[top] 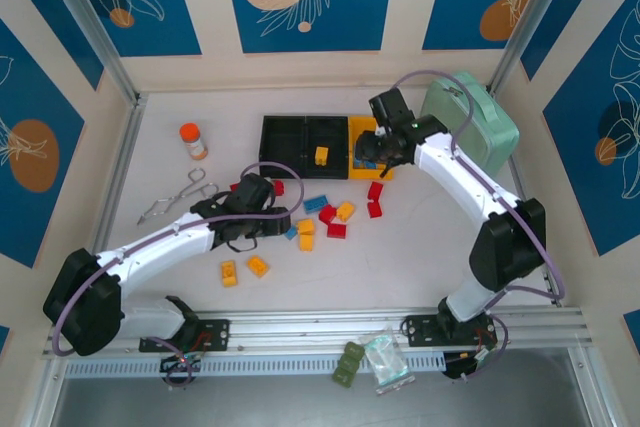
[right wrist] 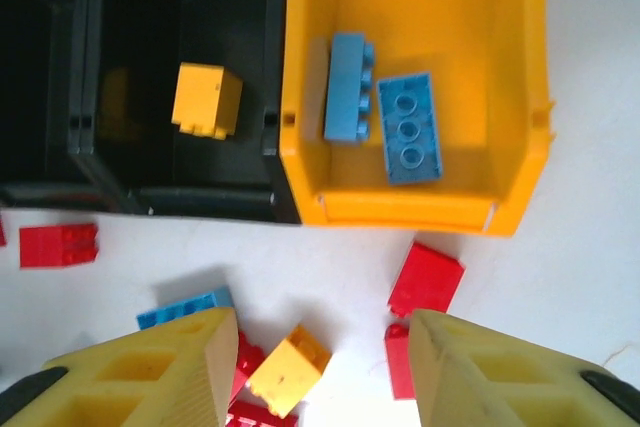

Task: Sort the legos into containers by color
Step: Pick up the lego from the middle-left of the table.

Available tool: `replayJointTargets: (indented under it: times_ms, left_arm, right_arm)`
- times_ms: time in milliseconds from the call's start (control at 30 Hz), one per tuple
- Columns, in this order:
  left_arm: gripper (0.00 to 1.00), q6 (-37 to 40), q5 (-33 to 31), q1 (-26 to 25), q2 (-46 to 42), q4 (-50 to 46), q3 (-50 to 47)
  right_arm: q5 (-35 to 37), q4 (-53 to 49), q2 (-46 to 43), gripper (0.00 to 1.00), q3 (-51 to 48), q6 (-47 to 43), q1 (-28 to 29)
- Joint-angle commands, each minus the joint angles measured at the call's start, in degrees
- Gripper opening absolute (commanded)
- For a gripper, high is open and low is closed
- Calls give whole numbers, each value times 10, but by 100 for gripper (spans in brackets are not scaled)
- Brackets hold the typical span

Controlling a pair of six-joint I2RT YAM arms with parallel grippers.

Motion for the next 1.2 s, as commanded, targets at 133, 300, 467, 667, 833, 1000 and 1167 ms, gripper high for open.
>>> replayJointTargets:
  times_ms: [133,300,467,667,833,1000,1167]
  left_arm:
    - [54,-4,-46,9,-16,-78,22]
    - [54,5,-56,26,-23,-110,24]
    - [57,-4,-60,31,-25,-155,24]
    - [63,-41,0,24,-17,-188,14]
    - [66,-82,37,5,-12,-209,3]
    - [67,-123,89,-7,-7,-176,-39]
    - [69,-138,91,-22,22,-167,-50]
  right_arm:
    - [-54,43,-89,49,-104,25,21]
    - [-68,58,-143,49,-174,42,38]
    - [-70,59,-187,51,-228,65,52]
    - [-63,63,-214,54,-274,83,51]
    - [-64,77,-213,54,-289,88,47]
    - [-66,90,-211,54,-297,94,45]
    - [-67,95,-213,54,-304,97,44]
